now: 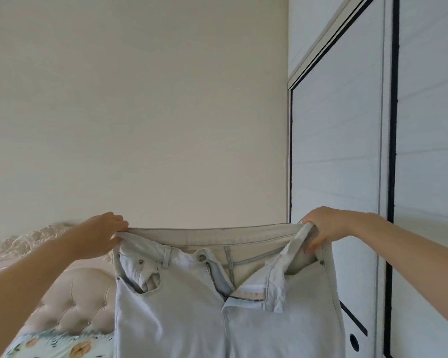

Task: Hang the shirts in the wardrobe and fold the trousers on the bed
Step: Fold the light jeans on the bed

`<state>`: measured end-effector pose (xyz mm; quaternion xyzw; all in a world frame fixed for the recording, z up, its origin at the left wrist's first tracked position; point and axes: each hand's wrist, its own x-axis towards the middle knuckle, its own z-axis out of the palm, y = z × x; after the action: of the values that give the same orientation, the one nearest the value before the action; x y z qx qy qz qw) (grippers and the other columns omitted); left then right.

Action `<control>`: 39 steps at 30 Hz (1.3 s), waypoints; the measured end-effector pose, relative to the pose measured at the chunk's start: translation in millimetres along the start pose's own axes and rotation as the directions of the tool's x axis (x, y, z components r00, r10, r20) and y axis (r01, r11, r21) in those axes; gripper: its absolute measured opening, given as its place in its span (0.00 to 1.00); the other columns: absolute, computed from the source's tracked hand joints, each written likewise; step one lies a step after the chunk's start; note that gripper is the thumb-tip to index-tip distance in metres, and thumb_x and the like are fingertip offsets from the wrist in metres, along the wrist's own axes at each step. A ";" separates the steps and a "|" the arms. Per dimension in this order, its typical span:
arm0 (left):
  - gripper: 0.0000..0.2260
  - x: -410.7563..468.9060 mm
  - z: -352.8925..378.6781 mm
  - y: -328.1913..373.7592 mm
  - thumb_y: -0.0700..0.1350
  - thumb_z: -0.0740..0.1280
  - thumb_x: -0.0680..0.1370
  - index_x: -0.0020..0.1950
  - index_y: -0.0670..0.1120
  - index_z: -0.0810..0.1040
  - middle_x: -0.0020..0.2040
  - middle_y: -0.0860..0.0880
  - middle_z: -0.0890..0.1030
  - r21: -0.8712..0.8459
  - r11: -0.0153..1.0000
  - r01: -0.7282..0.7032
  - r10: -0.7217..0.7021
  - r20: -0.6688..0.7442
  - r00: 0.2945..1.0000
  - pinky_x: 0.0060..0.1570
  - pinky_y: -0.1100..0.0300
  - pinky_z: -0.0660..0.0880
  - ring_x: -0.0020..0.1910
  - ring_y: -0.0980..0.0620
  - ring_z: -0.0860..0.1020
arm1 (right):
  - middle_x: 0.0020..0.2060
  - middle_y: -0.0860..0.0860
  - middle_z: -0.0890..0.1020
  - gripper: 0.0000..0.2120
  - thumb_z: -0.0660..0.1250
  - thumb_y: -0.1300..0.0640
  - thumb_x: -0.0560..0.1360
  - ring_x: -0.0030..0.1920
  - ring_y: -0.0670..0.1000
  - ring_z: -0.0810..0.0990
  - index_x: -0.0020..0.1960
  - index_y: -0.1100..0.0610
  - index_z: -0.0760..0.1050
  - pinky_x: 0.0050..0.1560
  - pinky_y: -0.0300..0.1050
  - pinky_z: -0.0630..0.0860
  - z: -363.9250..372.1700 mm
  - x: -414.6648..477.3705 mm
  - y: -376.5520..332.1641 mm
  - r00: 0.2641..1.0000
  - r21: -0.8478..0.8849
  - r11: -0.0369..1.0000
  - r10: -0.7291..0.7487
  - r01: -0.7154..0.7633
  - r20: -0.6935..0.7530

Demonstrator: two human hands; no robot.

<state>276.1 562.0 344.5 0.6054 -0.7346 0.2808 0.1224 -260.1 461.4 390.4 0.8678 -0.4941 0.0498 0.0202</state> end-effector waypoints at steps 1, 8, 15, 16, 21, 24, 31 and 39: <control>0.10 1.6 1.3 0.7 0.42 0.68 0.74 0.36 0.52 0.70 0.35 0.57 0.70 0.051 0.998 -0.021 0.020 0.011 1.000 0.41 0.64 0.65 0.39 0.57 0.69 | 0.31 0.47 0.71 0.25 0.71 0.32 0.60 0.34 0.47 0.68 0.31 0.51 0.66 0.36 0.42 0.64 0.9 4.4 1.7 0.999 -0.013 1.000 -0.020 0.020 -0.029; 0.15 -0.7 -0.6 26.5 0.53 0.59 0.68 0.22 0.50 0.66 0.24 0.56 0.65 0.282 0.956 -0.084 0.126 -0.134 0.983 0.51 0.53 0.64 0.35 0.58 0.69 | 0.25 0.48 0.62 0.27 0.70 0.35 0.60 0.29 0.48 0.59 0.28 0.56 0.63 0.32 0.41 0.55 -5.4 25.9 0.9 0.982 0.283 0.956 -0.022 0.075 -0.186; 0.31 5.2 -7.8 27.9 0.76 0.54 0.72 0.26 0.51 0.69 0.29 0.57 0.71 0.155 0.986 -0.062 0.075 -0.077 0.994 0.50 0.61 0.59 0.40 0.63 0.70 | 0.21 0.45 0.57 0.30 0.76 0.54 0.68 0.26 0.48 0.57 0.26 0.53 0.54 0.30 0.42 0.52 -8.1 43.9 13.5 0.927 0.508 0.861 0.165 0.032 -0.338; 0.30 9.6 -12.0 29.2 0.74 0.56 0.73 0.28 0.50 0.72 0.30 0.57 0.73 0.090 0.996 -0.022 0.031 -0.097 0.995 0.49 0.62 0.61 0.40 0.61 0.72 | 0.21 0.46 0.58 0.29 0.75 0.56 0.69 0.26 0.48 0.57 0.26 0.53 0.55 0.30 0.42 0.53 -10.6 44.4 16.3 0.914 0.573 0.819 0.209 0.031 -0.348; 0.18 42.8 -57.5 37.8 0.45 0.74 0.75 0.34 0.35 0.73 0.30 0.43 0.70 -0.786 0.551 0.280 -0.561 -0.101 0.822 0.33 0.58 0.62 0.31 0.48 0.67 | 0.37 0.57 0.83 0.03 0.74 0.63 0.69 0.39 0.56 0.80 0.40 0.61 0.81 0.42 0.45 0.75 -43.1 36.4 18.6 0.864 0.920 0.280 0.348 0.274 -0.364; 0.13 57.2 -75.6 42.3 0.40 0.75 0.73 0.36 0.41 0.71 0.32 0.44 0.66 -0.958 0.217 0.188 -0.677 -0.009 0.736 0.29 0.62 0.64 0.32 0.49 0.66 | 0.36 0.56 0.83 0.09 0.75 0.58 0.70 0.38 0.55 0.80 0.40 0.63 0.79 0.39 0.42 0.75 -57.9 40.9 10.7 0.853 0.895 0.331 0.327 0.301 -0.407; 0.24 41.3 -58.5 58.7 0.40 0.74 0.74 0.29 0.51 0.59 0.29 0.51 0.58 -0.890 0.333 0.312 -0.590 0.061 0.805 0.31 0.59 0.54 0.30 0.53 0.58 | 0.25 0.48 0.61 0.30 0.79 0.47 0.64 0.29 0.49 0.62 0.28 0.52 0.56 0.33 0.44 0.57 -39.9 61.7 22.1 0.800 0.745 0.644 0.351 0.171 -0.487; 0.24 14.5 -88.6 116.5 0.38 0.74 0.73 0.29 0.50 0.59 0.28 0.51 0.59 -0.854 0.316 0.414 -0.361 0.295 0.885 0.27 0.63 0.56 0.27 0.55 0.59 | 0.26 0.53 0.63 0.24 0.78 0.48 0.65 0.31 0.53 0.67 0.29 0.56 0.63 0.33 0.46 0.58 -18.8 83.3 9.3 0.725 0.670 0.731 0.390 0.131 -0.567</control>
<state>146.8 612.5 393.2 0.6080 -0.6041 -0.2087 0.4711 -227.2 386.9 417.7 0.6952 -0.4638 0.5362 -0.1186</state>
